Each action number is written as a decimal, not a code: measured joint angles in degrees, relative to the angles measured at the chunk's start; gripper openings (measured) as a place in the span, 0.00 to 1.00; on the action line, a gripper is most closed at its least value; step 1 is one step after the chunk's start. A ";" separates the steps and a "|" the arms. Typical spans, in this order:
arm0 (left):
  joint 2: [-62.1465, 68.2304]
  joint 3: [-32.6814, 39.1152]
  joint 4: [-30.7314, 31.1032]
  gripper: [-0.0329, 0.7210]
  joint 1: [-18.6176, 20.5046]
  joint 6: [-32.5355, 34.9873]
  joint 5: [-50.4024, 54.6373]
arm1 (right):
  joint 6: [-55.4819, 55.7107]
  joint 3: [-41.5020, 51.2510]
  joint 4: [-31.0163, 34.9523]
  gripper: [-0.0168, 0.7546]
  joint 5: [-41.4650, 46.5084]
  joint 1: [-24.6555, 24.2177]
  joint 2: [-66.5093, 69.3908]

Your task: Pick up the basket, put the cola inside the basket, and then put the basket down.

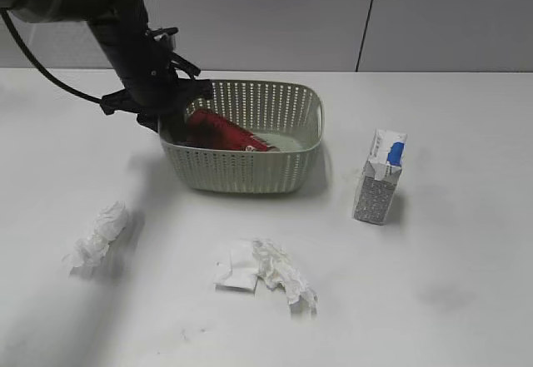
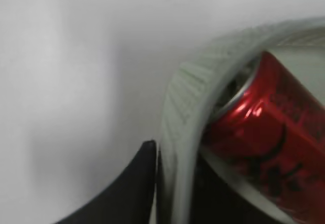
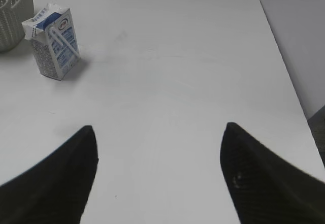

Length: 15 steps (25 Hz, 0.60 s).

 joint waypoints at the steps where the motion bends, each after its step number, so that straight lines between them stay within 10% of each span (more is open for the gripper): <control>1: 0.00 0.00 -0.52 0.28 0.00 0.00 0.00 | 0.05 0.00 -0.04 0.79 0.00 0.00 0.00; 5: -0.04 0.00 -1.06 0.80 0.00 -0.02 1.25 | 0.05 0.00 -0.07 0.79 0.00 0.00 -0.05; 15: -12.85 -0.70 1.18 0.87 7.78 5.31 8.93 | 0.16 0.00 -0.19 0.79 0.00 0.00 -0.05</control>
